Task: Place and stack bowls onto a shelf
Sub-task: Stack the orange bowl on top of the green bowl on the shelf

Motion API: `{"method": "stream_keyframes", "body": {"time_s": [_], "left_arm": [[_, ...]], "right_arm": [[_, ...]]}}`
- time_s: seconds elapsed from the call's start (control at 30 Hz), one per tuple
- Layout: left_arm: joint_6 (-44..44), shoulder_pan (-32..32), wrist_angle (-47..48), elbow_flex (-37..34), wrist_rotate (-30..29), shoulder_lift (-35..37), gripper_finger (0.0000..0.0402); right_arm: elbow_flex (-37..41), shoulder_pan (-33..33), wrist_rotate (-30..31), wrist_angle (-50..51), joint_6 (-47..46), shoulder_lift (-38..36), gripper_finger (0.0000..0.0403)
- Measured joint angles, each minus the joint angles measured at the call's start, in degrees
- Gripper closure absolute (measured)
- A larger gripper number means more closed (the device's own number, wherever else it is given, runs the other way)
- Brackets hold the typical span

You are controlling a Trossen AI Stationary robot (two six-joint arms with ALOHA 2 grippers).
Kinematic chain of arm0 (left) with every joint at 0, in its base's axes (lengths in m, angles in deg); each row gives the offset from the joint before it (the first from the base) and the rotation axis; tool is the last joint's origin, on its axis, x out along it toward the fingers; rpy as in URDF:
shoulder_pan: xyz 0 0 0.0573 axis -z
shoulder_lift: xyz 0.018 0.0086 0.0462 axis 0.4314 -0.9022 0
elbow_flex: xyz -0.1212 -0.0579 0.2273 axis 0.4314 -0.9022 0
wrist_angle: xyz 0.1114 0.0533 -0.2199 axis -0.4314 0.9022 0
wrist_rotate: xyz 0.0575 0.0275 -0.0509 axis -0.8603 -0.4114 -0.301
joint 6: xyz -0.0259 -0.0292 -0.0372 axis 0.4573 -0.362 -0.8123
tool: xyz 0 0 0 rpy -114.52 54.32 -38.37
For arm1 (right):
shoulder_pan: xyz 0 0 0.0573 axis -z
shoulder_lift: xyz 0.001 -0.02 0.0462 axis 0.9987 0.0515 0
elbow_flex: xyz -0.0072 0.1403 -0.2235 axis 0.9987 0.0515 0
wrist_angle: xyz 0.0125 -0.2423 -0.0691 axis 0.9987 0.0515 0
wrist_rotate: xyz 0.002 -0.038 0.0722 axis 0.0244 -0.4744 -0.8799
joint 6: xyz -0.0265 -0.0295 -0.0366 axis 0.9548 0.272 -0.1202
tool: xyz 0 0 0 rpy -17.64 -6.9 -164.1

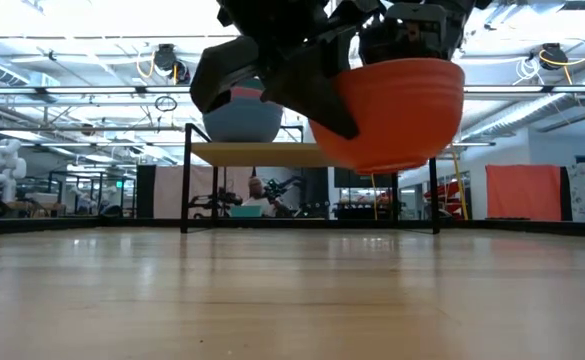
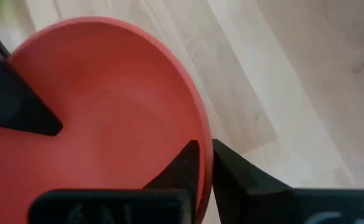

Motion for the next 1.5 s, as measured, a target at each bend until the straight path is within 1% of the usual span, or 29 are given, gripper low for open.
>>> {"method": "stream_keyframes", "body": {"time_s": [0.1,0.2,0.33,0.47,0.6,0.73,0.9,1.07,1.27,1.5], "left_arm": [[0.07,0.04,-0.06,0.0,-0.36,0.07,0.0355],[0.06,0.04,-0.37,0.05,-1.26,0.33,0.0357],[-1.08,0.04,0.48,0.13,-1.55,0.35,0.0357],[-2.58,0.04,1.28,0.13,-1.28,0.35,0.0357],[-3.5,0.04,3.41,0.13,-1.13,0.35,0.0356],[-4.59,0.04,5.31,0.11,-1.26,1.76,0.0356],[-7.59,-0.23,8.57,0.09,-2.84,5.81,0.0356],[-11.28,-1.46,12.76,0.09,-3.13,11.22,0.0356],[-12.84,-4.07,16.3,0.09,-3.47,17.48,0.0355],[-13.47,-7.95,17.55,0.09,-3.8,22.7,0.0355]], "right_arm": [[0.09,0.0,0.03,-3.81,1.57,0.01,0.0342],[0.15,0.52,-0.09,-7.97,1.85,0.09,0.0298],[0.16,1.91,-0.09,-11.06,3.32,-0.28,0.0245],[0.2,2.93,0.53,-14.68,6.78,-3.3,0.0216],[0.2,2.99,4.34,-18.07,10.7,-8.86,0.0209],[0.59,2.0,7.68,-18.23,13.7,-14.4,0.0213],[4.56,-0.38,8.28,-18.34,14.23,-20.09,0.0217],[11.35,-3.54,15.05,-21.45,14.04,-25.33,0.0218],[22.76,-6.62,14.99,-35.25,14.04,-29.32,0.0218],[33.41,-10.35,14.95,-51.06,15.67,-29.93,0.0218]]}}
